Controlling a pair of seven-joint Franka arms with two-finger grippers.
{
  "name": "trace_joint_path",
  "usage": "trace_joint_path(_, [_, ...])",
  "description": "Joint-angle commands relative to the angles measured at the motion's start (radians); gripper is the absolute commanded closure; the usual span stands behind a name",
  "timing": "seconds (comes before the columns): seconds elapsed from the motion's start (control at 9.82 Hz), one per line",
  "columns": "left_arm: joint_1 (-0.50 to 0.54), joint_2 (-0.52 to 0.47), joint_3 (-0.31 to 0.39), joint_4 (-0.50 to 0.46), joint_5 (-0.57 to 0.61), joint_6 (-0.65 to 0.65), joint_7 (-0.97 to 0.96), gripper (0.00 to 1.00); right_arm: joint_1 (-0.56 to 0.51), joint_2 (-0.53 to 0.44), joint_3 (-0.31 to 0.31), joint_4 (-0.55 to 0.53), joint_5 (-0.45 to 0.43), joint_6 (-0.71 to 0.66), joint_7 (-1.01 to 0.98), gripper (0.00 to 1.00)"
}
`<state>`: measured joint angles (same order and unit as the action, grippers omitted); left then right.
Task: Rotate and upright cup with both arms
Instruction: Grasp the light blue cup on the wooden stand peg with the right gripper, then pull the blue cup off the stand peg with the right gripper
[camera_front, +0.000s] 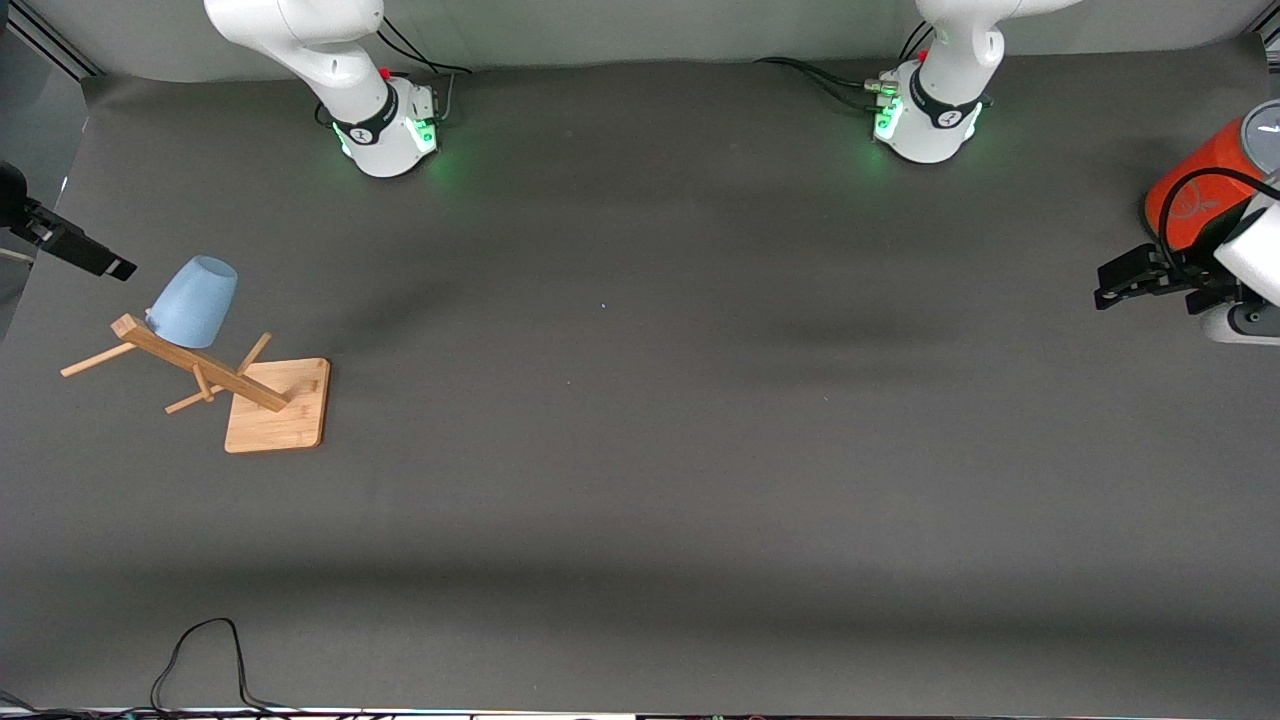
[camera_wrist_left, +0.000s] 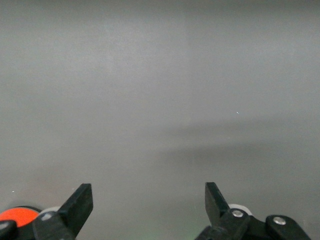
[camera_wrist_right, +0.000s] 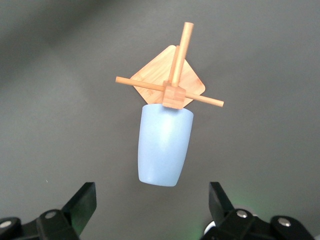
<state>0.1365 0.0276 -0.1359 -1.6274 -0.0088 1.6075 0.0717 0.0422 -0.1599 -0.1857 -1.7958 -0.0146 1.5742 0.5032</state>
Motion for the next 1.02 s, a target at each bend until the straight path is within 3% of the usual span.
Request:
trace_joint_path(0.0, [0.008,-0.008,-0.005,-0.005,-0.01,0.002,0.011,0.0,0.002,0.019,-0.005,-0.043,-0.004,0.046,0.051,0.0])
trace_joint_path(0.51, [0.008,-0.006,-0.005,-0.005,-0.01,0.003,0.011,0.0,0.004,-0.006,-0.043,-0.295,0.036,0.288,0.052,0.0])
trace_joint_path(0.92, [0.005,-0.005,-0.007,-0.008,-0.011,0.002,0.01,0.0,0.007,0.022,-0.052,-0.366,0.05,0.403,0.051,0.0])
